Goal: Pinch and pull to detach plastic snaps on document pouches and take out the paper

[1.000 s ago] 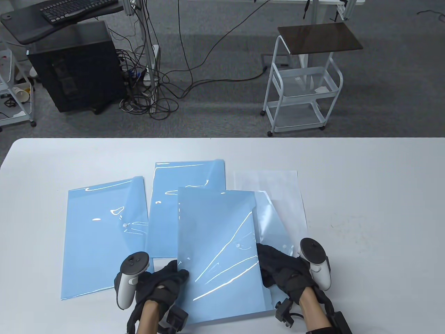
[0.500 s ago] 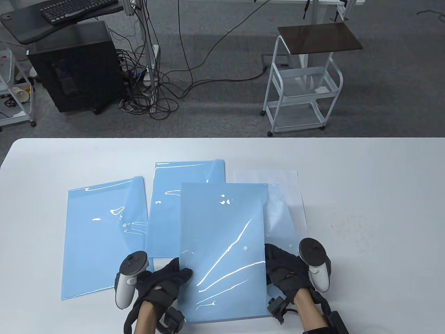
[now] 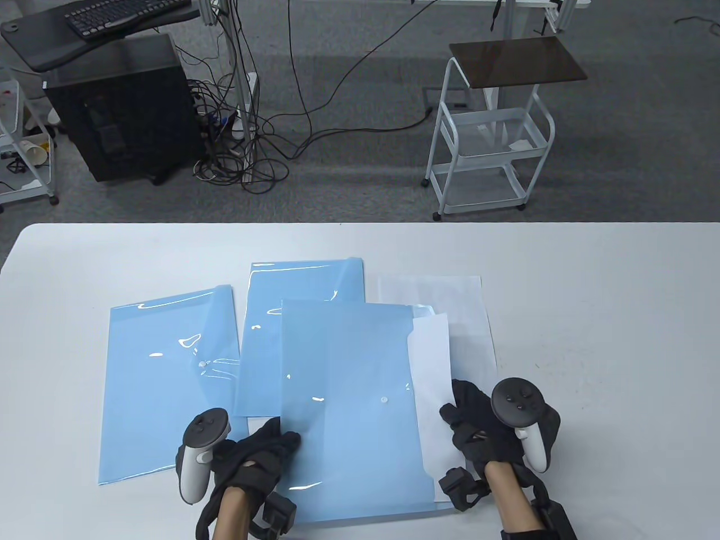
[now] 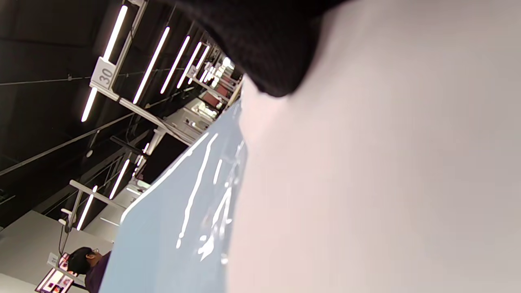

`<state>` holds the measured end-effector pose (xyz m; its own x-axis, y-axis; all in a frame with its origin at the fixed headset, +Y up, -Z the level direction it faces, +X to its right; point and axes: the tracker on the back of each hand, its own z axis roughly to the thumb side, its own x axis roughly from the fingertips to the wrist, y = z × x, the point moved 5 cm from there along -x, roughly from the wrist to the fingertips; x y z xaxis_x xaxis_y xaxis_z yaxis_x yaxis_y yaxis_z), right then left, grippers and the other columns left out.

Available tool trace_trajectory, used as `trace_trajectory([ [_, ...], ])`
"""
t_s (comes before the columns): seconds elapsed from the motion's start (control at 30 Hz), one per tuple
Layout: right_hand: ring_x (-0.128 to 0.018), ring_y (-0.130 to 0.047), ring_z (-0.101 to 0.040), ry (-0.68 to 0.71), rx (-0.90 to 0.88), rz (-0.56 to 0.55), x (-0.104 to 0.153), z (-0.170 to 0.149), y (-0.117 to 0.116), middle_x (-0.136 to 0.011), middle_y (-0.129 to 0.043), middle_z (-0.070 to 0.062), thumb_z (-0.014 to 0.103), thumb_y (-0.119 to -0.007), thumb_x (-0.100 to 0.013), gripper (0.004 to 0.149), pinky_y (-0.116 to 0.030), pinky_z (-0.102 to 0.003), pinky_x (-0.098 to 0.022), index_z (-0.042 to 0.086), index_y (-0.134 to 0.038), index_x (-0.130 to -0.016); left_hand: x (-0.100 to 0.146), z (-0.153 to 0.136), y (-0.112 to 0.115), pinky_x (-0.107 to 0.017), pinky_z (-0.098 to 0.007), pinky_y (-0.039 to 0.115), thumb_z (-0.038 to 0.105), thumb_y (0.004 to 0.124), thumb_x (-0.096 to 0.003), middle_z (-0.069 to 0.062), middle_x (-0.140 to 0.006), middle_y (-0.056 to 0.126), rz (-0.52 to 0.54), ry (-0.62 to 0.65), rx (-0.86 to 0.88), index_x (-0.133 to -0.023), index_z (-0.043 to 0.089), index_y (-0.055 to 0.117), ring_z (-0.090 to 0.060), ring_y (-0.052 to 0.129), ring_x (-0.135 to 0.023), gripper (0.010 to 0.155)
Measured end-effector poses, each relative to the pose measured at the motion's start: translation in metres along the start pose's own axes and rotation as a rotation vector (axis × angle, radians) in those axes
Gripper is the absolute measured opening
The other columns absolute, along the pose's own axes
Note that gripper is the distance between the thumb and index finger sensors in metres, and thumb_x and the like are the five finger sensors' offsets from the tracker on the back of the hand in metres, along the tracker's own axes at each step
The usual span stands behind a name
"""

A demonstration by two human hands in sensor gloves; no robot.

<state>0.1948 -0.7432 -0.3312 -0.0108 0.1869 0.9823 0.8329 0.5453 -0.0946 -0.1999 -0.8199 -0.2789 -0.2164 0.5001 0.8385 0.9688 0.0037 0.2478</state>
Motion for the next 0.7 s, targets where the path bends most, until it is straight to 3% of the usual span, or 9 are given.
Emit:
trace_trajectory([
  [0.3, -0.044, -0.104, -0.034, -0.072, 0.029, -0.053, 0.006, -0.004, 0.072, -0.08, -0.097, -0.023, 0.008, -0.082, -0.05, 0.051, -0.091, -0.048, -0.027, 0.001, -0.071, -0.099, 0.002, 0.0, -0.002, -0.037, -0.035, 0.091, 0.023, 0.068, -0.0561, -0.008, -0.083, 0.092, 0.01, -0.021, -0.008, -0.102, 0.014, 0.063, -0.025, 0.104, -0.052, 0.047],
  [0.7, -0.046, -0.101, -0.032, -0.15, -0.037, -0.346, 0.018, -0.033, 0.197, -0.082, -0.095, -0.021, 0.008, -0.075, -0.052, 0.047, -0.09, -0.048, -0.029, 0.006, -0.073, -0.098, 0.003, -0.008, -0.014, -0.035, -0.036, 0.09, 0.022, 0.067, -0.056, -0.008, -0.08, 0.093, 0.024, -0.068, 0.022, -0.101, 0.011, 0.063, -0.023, 0.104, -0.047, 0.046],
])
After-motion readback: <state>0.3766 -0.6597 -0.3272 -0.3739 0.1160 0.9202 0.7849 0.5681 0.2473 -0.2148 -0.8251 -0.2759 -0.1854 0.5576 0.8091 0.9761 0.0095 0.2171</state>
